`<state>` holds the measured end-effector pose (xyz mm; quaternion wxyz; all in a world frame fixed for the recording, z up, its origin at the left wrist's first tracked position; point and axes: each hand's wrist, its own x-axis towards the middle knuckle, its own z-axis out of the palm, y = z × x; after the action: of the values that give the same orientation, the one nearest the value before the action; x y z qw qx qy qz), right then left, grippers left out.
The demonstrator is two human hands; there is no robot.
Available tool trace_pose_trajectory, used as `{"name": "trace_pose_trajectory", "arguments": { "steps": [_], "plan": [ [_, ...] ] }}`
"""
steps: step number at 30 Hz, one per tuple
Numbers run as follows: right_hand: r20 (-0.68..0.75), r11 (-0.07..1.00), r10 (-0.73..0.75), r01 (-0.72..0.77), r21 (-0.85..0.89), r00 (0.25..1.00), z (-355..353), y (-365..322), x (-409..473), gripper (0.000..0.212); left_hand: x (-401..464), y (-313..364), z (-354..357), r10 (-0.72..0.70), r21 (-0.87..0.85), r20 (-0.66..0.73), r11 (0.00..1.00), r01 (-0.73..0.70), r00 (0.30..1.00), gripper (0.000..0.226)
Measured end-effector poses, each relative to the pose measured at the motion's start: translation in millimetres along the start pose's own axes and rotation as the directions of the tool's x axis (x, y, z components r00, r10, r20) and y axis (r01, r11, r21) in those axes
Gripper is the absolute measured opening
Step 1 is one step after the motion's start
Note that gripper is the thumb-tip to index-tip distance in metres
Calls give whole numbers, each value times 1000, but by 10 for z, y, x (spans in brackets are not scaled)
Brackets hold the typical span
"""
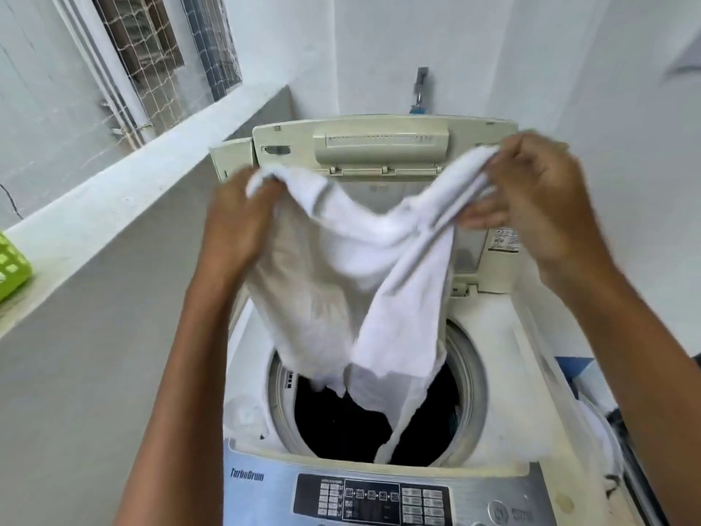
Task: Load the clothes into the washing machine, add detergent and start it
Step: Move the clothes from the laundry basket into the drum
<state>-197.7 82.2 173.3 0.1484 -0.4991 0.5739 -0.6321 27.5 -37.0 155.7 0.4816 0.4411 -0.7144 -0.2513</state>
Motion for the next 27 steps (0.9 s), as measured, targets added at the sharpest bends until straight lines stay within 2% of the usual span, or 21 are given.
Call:
{"name": "trace_pose_trajectory", "arguments": {
  "steps": [1,3,5,7,10,11,13,16,22,27],
  "plan": [
    [56,993,90,-85,-77,994,31,197,-33,21,-25,-158,76,-50,83,139,996,39,989,18],
    [176,950,268,-229,-213,947,101,621,-139,16,-105,-482,270,-181,255,356,963,91,917,21],
    [274,869,417,-292,-400,866,154,1020,-274,12,-259,-814,491,-351,358,458,914,192,817,31],
    [370,763,566,-299,-573,736,191,1289,-438,24,-480,-1040,667,-483,430,522,861,273,703,46],
    [459,681,706,-340,-648,539,228,1475,-672,41,-751,-1180,835,-503,442,640,859,256,581,54],
    [466,667,729,-365,-649,502,232,1496,-726,41,-812,-1183,862,-501,434,672,863,259,545,54],
    [477,663,739,-386,-642,476,231,1541,-789,39,-897,-1158,908,-494,423,718,869,256,491,53],
    [472,679,726,-411,-608,500,202,1595,-859,35,-975,-1111,965,-454,391,758,891,231,469,50],
    [364,815,566,-438,-379,740,-17,1582,-1033,21,-1189,-938,1215,-303,196,809,947,254,504,32],
    [240,836,542,-491,-244,805,-446,1684,-1288,20,-1453,-779,1645,-185,59,861,962,268,473,25]
  ]
}}
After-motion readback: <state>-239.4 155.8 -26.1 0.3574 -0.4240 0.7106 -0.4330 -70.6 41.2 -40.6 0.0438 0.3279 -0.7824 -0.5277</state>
